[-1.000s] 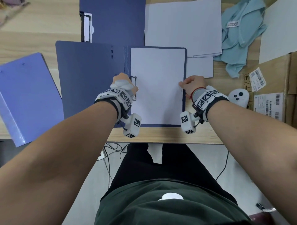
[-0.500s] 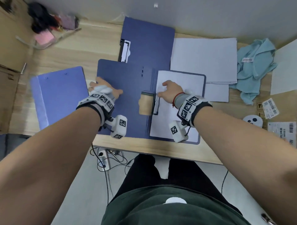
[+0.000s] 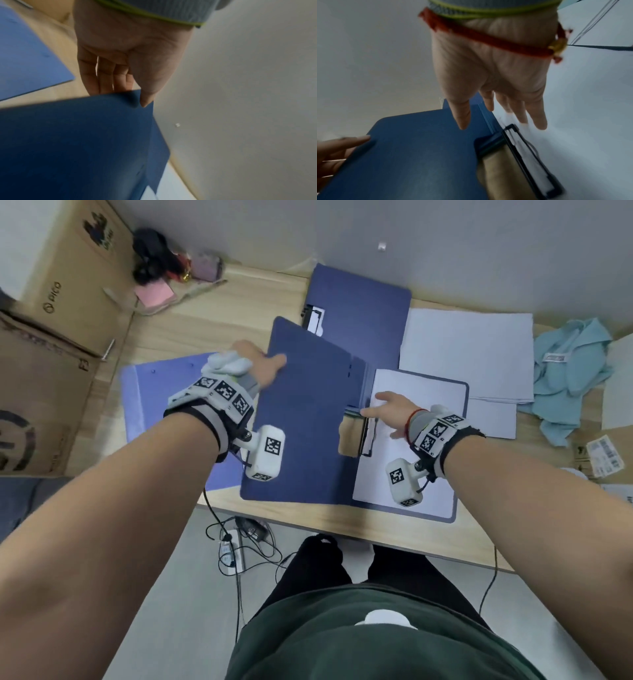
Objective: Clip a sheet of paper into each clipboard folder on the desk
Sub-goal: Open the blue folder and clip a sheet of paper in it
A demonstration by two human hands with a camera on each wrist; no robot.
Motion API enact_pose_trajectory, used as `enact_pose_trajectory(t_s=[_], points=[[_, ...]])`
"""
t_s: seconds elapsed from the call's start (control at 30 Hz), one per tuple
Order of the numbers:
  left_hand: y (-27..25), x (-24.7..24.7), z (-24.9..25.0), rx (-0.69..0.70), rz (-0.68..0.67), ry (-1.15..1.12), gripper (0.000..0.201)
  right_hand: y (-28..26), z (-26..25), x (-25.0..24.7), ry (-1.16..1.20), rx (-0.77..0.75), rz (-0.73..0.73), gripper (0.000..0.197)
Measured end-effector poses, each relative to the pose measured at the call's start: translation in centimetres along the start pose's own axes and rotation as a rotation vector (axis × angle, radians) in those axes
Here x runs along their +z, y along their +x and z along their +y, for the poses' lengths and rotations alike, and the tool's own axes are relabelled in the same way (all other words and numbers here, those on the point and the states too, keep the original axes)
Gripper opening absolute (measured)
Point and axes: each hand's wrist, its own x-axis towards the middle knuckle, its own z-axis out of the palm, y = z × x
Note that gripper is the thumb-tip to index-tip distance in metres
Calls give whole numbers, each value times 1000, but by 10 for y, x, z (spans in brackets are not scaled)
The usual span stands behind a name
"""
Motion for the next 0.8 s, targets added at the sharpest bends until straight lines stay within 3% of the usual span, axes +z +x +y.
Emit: enact_pose_trajectory(t_s=[0.2,0.4,0.47,0.57,0.63,0.73,0.8], points=[[-36,-13,75,239,-266,-233,44,-37,-24,-38,473,-154,-161,42],[-69,45,126,394,-440,-189,30,-81,-6,-99,557,-259,-159,60],[-71,77,133,387,-421,-61,25,-88,16,-117,571,-259,-126,56],[-56,116,119,267,-360,237,58,-88,43,-129,588,-207,-23,54],[-44,140,107,183,-369,401,69,-84,63,-133,592,-144,83,44],[-41,165,89,101,-433,492,60,-70,94,-131,569,-45,154,13],[-41,176,81,55,-452,450,70,-59,110,-126,544,16,148,13]])
